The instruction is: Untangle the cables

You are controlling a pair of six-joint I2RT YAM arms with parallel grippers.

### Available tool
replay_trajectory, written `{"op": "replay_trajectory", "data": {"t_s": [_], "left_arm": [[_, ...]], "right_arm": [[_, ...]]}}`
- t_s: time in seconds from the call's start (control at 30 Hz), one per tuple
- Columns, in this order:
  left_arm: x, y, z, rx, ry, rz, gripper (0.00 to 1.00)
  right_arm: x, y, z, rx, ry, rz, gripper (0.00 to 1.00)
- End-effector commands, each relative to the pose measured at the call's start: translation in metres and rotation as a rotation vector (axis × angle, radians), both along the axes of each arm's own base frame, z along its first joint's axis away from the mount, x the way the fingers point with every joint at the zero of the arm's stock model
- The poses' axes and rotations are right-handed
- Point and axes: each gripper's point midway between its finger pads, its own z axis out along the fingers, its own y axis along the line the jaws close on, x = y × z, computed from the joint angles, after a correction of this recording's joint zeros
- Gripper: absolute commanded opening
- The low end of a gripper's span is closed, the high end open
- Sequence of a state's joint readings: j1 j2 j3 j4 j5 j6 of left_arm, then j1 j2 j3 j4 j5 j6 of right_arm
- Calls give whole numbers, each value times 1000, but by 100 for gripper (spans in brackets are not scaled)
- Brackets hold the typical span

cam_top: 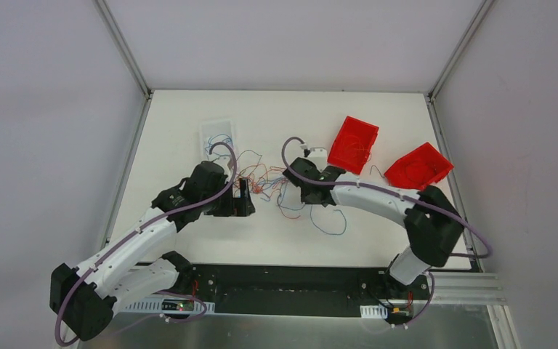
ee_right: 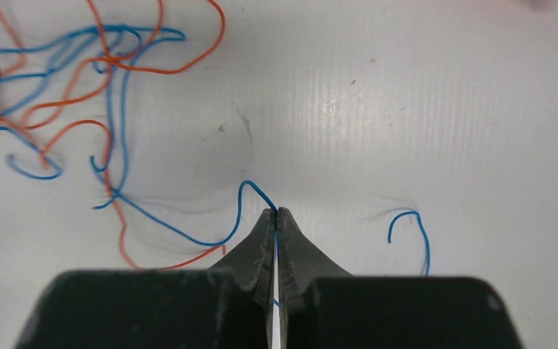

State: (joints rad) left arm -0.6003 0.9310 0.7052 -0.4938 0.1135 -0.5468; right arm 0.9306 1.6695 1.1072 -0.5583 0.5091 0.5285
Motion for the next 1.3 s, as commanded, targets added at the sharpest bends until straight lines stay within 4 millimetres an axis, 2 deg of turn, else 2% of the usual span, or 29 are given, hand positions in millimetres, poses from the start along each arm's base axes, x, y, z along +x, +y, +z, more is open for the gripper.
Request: {"op": "replay_trajectory", "data": {"t_s": [0.0,0.27,0.43,0.57,0.63,0.7,0.77,0.83,0.97,1.27], "left_arm": [[11,13,34,30,-101,30,99],[21,1,54,11,-120,-3,99],[35,-19,102,-56,-233,-96,99],[50,-25,136,-76,-367,-118,99],[59,-29,143,-84,-425,-129,99],[68,-34,140,-94,-477,-142,98],[76,-39,133,-108,-518,-138,97],[80,-44,121,-131,-546,-144,96],[89,-50,118,-167,-626,-149,95],[98,-59,74,-142,-550,-150,94]], "right_arm": [[16,3,96,160,-183,24,0],[12,4,192,361,-333,98,0],[15,10,262,433,-435,174,0],[19,15,316,480,-504,212,0],[20,16,344,512,-539,231,0],[21,14,378,550,-590,236,0],[21,13,400,572,-620,249,0],[21,12,416,590,-637,255,0],[19,14,433,626,-653,278,0],[19,17,437,651,-661,302,0]]}}
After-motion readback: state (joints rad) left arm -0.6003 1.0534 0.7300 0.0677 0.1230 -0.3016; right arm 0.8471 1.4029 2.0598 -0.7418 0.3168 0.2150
